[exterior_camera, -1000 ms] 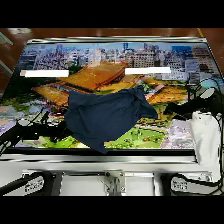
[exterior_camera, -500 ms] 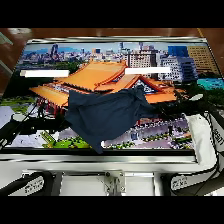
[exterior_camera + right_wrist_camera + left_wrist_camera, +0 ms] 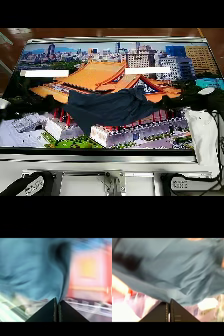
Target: Fold the shirts.
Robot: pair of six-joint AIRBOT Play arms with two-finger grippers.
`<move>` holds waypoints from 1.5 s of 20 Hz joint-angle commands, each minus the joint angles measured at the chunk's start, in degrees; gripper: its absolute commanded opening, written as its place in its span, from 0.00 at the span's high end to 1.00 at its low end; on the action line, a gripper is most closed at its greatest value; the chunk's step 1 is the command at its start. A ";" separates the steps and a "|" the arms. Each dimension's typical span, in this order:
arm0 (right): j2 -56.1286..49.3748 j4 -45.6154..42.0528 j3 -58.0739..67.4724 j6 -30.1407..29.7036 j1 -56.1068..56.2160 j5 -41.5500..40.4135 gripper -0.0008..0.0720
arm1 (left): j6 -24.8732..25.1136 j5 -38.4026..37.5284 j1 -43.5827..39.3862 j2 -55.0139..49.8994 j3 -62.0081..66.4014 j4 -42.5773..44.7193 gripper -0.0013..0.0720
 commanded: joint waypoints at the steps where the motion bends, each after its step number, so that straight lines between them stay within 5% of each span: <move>1: 13.64 3.93 8.63 -4.48 -0.07 1.77 0.88 | -0.39 -1.90 0.00 8.50 19.02 7.32 0.94; 6: 35.78 -3.10 24.50 3.08 -0.07 -15.43 0.88 | -6.25 -1.90 0.02 18.60 50.40 24.09 0.93; 9: 45.27 -13.07 28.11 10.01 -0.07 -17.77 0.88 | -9.84 -4.33 0.02 24.02 58.01 32.30 0.93; 16: 55.91 -26.88 28.13 16.48 -0.07 2.89 0.88 | -9.86 -31.08 0.04 29.22 58.29 39.89 0.93; 23: 56.48 -29.75 28.13 21.31 -0.07 26.43 0.88 | -9.86 -36.41 0.04 29.20 56.48 40.50 0.93; 30: 53.29 -38.36 19.98 26.12 -0.07 30.60 0.89 | -9.57 -36.15 0.02 27.63 41.90 40.04 0.93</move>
